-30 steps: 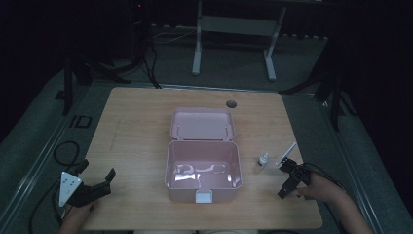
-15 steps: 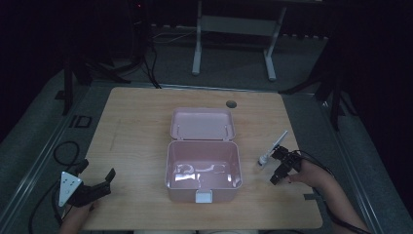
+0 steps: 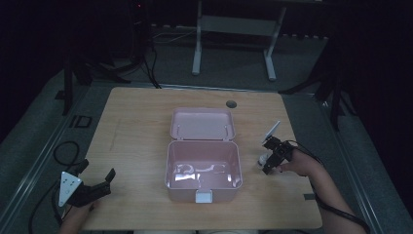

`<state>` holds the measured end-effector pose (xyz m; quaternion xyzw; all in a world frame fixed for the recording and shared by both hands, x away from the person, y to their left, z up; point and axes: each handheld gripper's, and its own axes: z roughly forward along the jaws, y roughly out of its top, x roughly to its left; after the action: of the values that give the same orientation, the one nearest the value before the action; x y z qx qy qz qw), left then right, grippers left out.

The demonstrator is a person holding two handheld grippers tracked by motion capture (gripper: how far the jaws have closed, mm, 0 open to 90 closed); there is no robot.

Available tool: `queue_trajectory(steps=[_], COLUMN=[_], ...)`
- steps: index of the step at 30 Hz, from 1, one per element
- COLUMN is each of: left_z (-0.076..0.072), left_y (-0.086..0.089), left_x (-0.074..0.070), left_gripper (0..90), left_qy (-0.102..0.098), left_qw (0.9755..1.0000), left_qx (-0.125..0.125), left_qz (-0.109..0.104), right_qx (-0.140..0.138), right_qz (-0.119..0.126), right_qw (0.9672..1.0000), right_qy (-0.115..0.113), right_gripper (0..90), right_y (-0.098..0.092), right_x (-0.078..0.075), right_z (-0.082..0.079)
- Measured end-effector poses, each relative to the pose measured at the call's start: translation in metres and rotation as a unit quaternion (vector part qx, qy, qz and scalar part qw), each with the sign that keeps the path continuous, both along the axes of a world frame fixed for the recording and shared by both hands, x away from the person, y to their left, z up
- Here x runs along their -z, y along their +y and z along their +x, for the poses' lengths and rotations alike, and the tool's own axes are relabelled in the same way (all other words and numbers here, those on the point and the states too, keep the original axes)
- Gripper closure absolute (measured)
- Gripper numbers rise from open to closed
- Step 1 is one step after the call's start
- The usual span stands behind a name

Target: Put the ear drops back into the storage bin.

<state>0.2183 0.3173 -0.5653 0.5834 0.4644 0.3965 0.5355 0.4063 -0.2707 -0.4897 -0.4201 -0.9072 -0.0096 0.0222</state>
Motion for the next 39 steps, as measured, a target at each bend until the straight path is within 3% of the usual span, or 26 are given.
queue_trajectory(steps=[10,19,22,28,30,35,39], left_z=[0.000,0.000,0.000,0.000,0.000,0.000,0.000], left_y=[0.000,0.000,0.000,0.000,0.000,0.000,0.000], left_x=[0.000,0.000,0.000,0.000,0.000,0.000,0.000], left_gripper=[0.4,0.4,0.4,0.4,0.4,0.4,0.4], left_qy=[0.000,-0.001,0.000,0.000,0.000,0.000,0.000], left_qw=[1.0000,1.0000,1.0000,1.0000,1.0000,1.0000,1.0000], left_qx=[0.000,0.001,0.000,0.000,-0.001,-0.001,0.000], left_qz=[0.000,0.001,0.001,0.001,0.002,0.002,0.003], right_qx=[-0.003,-0.010,-0.006,0.006,0.003,-0.013,-0.040], right_qz=[-0.004,-0.016,-0.022,-0.025,-0.031,-0.033,-0.042], right_qw=[1.0000,0.9998,0.9996,0.9996,0.9994,0.9991,0.9981], right_qy=[0.004,0.012,0.018,0.011,0.013,0.022,0.018], right_gripper=[23.2,34.1,38.4,45.7,46.5,58.3,59.1], right_y=[0.017,0.027,0.028,0.028,0.029,0.031,0.033], right_x=[0.004,0.010,0.015,0.019,0.021,0.022,0.022], right_z=[0.011,0.020,0.021,0.025,0.025,0.024,0.021])
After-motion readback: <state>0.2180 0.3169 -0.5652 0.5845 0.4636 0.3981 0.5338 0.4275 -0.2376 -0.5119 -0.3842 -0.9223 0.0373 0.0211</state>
